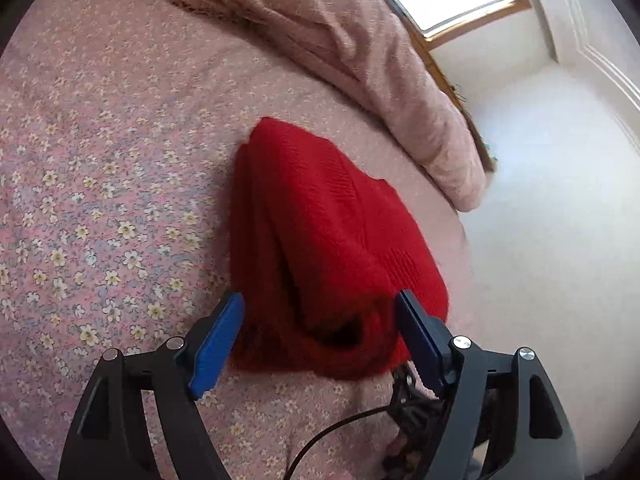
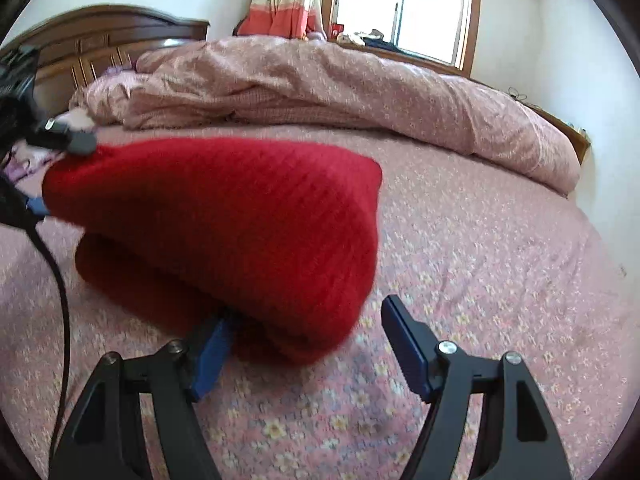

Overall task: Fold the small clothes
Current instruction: 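Release the folded side with the right tool and pull it away, then grasp the folded bundle edge with the left tool and lift it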

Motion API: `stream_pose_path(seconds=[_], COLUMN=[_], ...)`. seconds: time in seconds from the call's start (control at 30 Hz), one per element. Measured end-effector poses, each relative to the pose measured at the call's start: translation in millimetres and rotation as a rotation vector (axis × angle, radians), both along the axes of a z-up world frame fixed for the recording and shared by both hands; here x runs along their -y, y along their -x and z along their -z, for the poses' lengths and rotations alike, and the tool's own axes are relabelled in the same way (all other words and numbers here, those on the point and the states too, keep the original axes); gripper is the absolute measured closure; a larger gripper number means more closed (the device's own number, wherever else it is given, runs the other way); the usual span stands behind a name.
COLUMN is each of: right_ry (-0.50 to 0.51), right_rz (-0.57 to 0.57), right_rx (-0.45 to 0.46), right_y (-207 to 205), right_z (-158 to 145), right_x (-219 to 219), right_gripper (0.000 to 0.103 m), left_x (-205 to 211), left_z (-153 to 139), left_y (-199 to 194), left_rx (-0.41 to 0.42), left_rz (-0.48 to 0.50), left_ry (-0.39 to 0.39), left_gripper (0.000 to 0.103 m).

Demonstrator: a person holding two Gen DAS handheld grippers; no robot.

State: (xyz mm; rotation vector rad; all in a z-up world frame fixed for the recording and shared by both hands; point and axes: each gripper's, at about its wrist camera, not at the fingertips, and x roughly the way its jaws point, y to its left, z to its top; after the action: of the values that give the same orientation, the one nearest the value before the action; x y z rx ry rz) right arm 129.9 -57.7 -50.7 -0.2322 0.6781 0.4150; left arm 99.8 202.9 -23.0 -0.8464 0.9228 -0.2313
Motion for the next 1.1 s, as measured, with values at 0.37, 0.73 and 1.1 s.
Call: stream_pose_path(seconds=[0.37,0.73,1.1], right_ry=[0.071,0.158,-0.082], right_rz=[0.08,0.231,0.158], right_rx=[0.004,0.019,-0.041], right_y=[-15,12,-2], right_z=[6,19,-4], right_x=[-1,37,86], right_gripper=[0.027,0.044,0.066], left_x=[9,25,9], left_z=[3,2,-23], left_y=[-37,-8,15], left_rx=[0.101,0.114,0.154], left_rz=[-0.07,-0.002,-0.039], left_ry=[-0.076,-0.249,-0.293], left_gripper=[0.084,0.084,0.067])
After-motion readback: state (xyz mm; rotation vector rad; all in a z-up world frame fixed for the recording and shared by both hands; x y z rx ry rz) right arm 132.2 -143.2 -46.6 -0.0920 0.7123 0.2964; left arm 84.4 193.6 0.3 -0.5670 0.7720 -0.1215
